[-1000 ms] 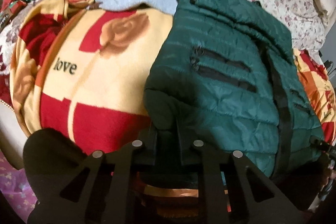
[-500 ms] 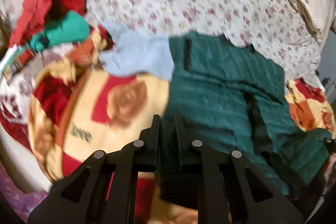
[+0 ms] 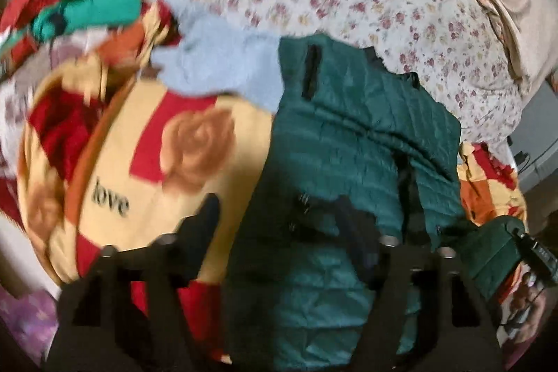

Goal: Fold large clothes

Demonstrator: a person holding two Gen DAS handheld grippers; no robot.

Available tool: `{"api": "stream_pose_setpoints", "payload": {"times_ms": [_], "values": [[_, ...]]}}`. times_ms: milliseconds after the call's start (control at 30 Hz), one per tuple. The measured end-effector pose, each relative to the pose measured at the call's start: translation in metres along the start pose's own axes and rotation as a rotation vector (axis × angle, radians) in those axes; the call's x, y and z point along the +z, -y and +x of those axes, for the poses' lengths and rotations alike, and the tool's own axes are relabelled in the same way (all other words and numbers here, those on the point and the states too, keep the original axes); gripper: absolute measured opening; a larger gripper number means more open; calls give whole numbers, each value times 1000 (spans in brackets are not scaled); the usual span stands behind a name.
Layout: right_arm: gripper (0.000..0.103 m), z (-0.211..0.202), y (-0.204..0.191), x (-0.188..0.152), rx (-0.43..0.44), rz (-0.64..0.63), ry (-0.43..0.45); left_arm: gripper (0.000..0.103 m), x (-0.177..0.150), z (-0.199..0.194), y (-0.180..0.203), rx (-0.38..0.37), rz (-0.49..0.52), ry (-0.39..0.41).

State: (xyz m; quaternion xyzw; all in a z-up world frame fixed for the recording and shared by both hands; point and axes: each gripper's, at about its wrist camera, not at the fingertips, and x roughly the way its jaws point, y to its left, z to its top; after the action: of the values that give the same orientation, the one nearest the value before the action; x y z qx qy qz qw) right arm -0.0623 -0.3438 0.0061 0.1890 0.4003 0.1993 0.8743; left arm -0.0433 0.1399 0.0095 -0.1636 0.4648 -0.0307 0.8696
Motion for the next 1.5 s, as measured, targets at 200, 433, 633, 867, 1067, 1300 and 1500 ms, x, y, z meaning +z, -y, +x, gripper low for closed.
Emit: {"api": "stream_pose_setpoints", "payload": {"times_ms": [200,433,633,867,1067,1300,1500], "values": [[24,2,4,-1,-2,9,-7,75,-31,18,-38,12,-78,-157],[24,5,7,2,-5,17,-10,80,-69,47,-59,-87,-229,-301],[24,7,10,2,-10,32,-17,49,-81,44,-37,-150,-156,-298],[24,10,15,-3,7,64,-43,14,-77,35,-18,-93,-48,-240],[24,6,12,-8,-1,46,-59,11,-49,19,-5,-98,-38,-129],[24,-1,1,-5,-6,-7,-30,11,-15,-3,10,-104,-6,-4],[24,-7,6,10,-7,15,29,11,21,-12,26,-105,-6,97]]}}
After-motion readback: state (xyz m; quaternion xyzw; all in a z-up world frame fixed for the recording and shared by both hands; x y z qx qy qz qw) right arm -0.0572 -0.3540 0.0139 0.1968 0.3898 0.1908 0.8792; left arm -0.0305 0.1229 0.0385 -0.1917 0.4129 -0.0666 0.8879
